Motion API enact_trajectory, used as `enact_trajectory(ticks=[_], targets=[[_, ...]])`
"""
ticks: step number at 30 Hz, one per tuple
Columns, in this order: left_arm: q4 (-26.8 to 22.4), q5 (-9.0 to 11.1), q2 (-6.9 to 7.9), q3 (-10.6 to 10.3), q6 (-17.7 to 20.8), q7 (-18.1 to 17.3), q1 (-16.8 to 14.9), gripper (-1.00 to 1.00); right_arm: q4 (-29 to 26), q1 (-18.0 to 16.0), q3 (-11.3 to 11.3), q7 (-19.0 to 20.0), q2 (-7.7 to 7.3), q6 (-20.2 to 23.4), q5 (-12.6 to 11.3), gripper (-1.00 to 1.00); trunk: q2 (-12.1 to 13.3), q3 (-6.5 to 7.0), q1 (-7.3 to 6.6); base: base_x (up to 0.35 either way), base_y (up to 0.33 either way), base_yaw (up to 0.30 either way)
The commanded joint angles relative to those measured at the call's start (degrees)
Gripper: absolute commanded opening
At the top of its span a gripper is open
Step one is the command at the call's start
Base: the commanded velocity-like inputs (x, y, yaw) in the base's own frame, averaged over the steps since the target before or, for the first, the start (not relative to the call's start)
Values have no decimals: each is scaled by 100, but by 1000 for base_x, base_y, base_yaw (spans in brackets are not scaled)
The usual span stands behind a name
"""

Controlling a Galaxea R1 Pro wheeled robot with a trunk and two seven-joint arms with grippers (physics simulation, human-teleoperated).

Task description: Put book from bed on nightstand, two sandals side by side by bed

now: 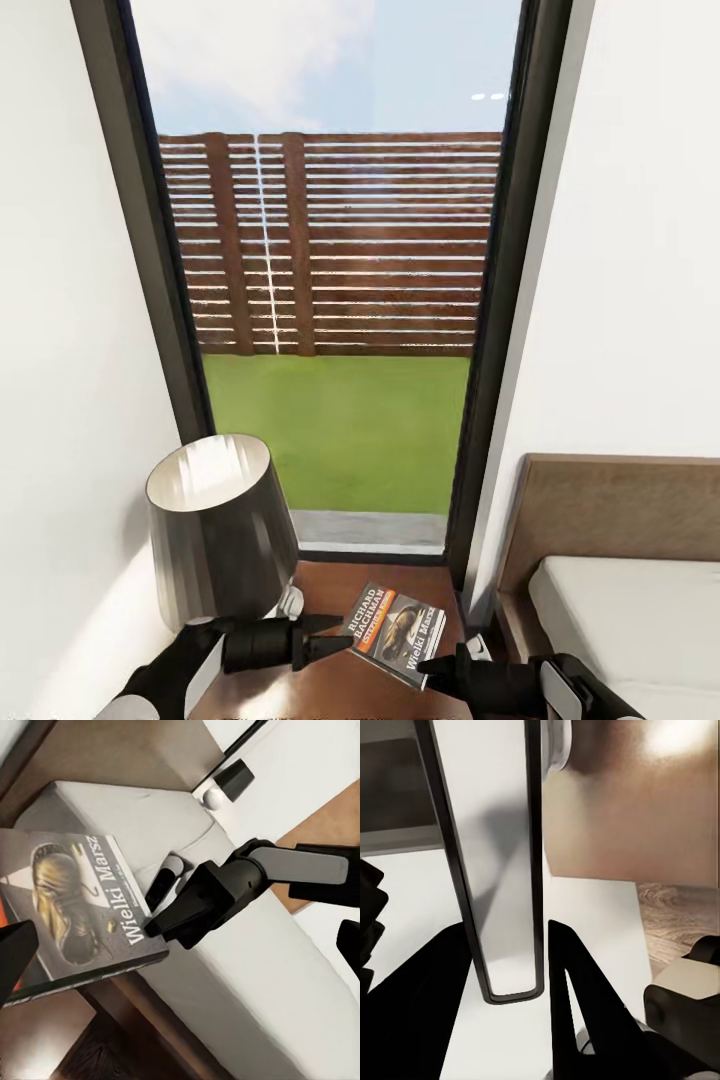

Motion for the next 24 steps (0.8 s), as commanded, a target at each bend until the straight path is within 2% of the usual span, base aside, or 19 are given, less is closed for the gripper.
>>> enact_trajectory(ticks=[1,4,7,11,24], targets=[[-14,52,8,-47,67,-5,-4,100,-2,-3,-6,17,-1,26,-3,-100,-45,-25,22,0,0,0],[5,55,9,-60,60,19,-1,100,-2,-3,-6,17,-2,26,-3,-100,-165,-78,88,0,0,0],[295,43,-3,-64,37,52,2,100,-2,-3,-6,17,1,25,-3,-100,-285,-132,154,0,0,0],[426,33,-8,-64,27,56,3,100,-2,-3,-6,17,0,26,-3,-100,-446,-204,242,0,0,0],[484,30,-16,-73,18,63,4,100,-5,-3,-6,17,1,25,-3,-100,-967,-438,527,0,0,0]])
